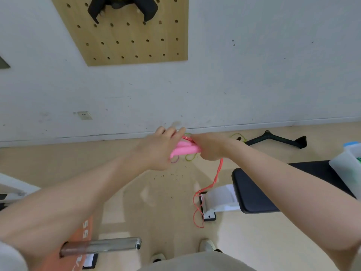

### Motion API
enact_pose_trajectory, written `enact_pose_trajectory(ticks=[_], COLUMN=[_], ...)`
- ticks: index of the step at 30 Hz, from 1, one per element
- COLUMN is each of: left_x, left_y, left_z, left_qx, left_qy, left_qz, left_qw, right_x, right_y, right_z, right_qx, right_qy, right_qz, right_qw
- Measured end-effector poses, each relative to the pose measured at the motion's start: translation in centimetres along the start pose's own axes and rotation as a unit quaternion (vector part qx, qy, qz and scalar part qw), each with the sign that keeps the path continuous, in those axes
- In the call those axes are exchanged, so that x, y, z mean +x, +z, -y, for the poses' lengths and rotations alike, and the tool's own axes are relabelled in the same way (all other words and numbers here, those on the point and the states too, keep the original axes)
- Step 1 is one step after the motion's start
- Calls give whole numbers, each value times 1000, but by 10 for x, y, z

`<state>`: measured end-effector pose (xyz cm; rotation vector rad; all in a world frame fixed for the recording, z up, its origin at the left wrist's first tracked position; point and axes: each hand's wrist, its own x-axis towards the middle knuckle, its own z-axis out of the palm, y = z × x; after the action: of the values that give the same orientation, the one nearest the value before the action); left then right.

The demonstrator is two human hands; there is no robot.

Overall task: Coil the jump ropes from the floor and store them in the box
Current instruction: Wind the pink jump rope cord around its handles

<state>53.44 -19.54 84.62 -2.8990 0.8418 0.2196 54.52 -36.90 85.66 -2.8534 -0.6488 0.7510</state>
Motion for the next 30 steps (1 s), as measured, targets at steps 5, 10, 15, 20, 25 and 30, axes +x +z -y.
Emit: enact_pose_trajectory(ticks=[5,10,15,20,25,30], left_x=[6,3,2,-1,2,1], left_y=[3,5,5,1,7,5], left_z=[-13,-22,-28,-31,-24,-26], left_qx=[21,123,181,196,227,114], left_qy=[-66,-41,-41,-19,15,-38], left_qz=[4,28,24,-41,-106,27], left_qw=[998,991,982,979,968,992], right_x=[-1,2,11,6,7,10], right_y=[6,9,5,0,1,6], right_z=[9,5,-2,3,-1,3], right_qx=[4,-14,-28,133,110,73], right_qy=[-6,-23,-48,-6,23,-9], right_qz=[-36,41,56,100,124,27], right_qw=[999,999,997,986,986,997])
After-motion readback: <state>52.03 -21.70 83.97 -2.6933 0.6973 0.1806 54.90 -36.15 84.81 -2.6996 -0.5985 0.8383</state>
